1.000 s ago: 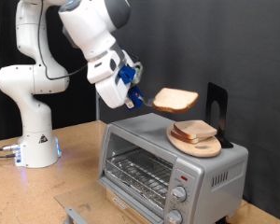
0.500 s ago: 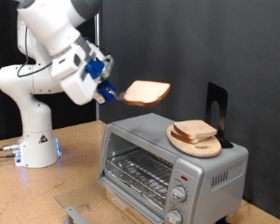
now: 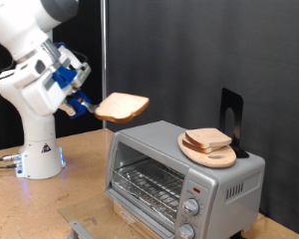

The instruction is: Make a piece of toast with the oven

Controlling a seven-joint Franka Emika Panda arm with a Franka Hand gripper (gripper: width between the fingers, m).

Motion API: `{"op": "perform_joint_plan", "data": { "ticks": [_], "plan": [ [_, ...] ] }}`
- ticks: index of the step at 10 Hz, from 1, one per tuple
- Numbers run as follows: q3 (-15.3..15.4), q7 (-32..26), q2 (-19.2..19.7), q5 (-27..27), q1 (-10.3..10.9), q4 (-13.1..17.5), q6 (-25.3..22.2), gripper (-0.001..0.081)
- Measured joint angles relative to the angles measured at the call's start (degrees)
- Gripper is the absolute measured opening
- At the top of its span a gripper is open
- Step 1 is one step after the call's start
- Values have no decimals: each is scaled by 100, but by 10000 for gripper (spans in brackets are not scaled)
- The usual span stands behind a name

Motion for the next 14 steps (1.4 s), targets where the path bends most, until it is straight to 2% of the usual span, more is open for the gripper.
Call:
{"op": "perform_joint_plan", "data": {
  "ticks": [1,2,5,7,14],
  "plan": [
    [-40,0,10,-86,-26,43,-183,392],
    [-26,0,10,-79,-25,24,-122,392],
    [162,-25,-2,-295,-25,-365,506,392],
    [207,-69,3,-289,-24,-536,680,392],
    [114,-200,146,-335,-39,-582,728,393]
  ]
}}
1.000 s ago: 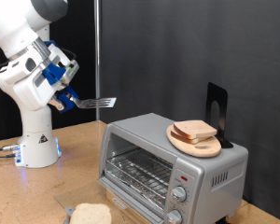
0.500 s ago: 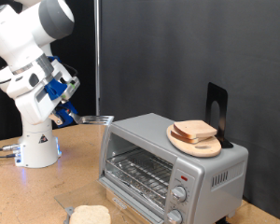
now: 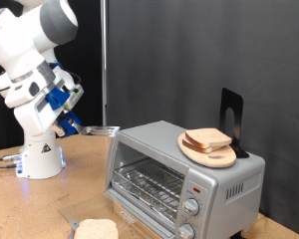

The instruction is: Make a piece of toast with the oven

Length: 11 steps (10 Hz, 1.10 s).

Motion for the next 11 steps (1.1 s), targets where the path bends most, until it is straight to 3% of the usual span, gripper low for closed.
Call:
{"op": "perform_joint_plan", "data": {
  "ticks": [5,7,9,11],
  "plan": [
    [-203,-261,269,-92,-131,161,8,392],
    [-268,-413,580,-329,-243,374,61,393],
    [-292,-440,575,-250,-243,359,19,393],
    [-543,-725,724,-200,-306,537,-217,393]
  ]
}}
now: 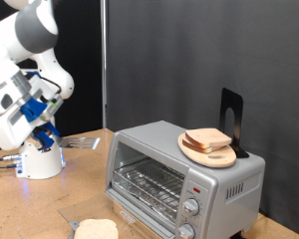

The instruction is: Make a piece of toast with the oven

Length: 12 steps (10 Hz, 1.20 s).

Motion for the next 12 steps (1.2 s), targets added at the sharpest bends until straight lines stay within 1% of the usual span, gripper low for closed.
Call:
{"op": "perform_joint_plan", "data": {
  "ticks": [2,3,5,7,10,12],
  "plan": [
    [-210,-170,378,12,-108,293,36,393],
    [-248,-175,577,-45,-154,410,230,393],
    [-255,-83,991,-347,-211,561,822,393],
    [-267,-139,1441,-462,-226,701,1369,393],
    [-279,-505,2141,-482,-244,881,2149,393],
    [-281,-726,2626,-455,-258,1056,2513,393]
  ]
}}
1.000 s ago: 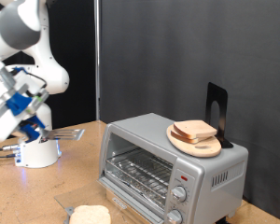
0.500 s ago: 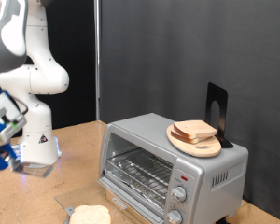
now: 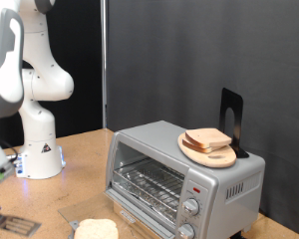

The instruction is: Make a piece of toast with the oven

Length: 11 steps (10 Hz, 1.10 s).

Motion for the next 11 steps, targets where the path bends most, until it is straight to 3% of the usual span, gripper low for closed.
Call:
{"op": "perform_joint_plan", "data": {
  "ticks": [3,5,11],
  "plan": [
    [5,-116,739,73,-9,362,417,393],
    [59,-240,1085,212,-11,567,446,393],
    [365,-374,1169,330,7,405,437,393]
  ]
}}
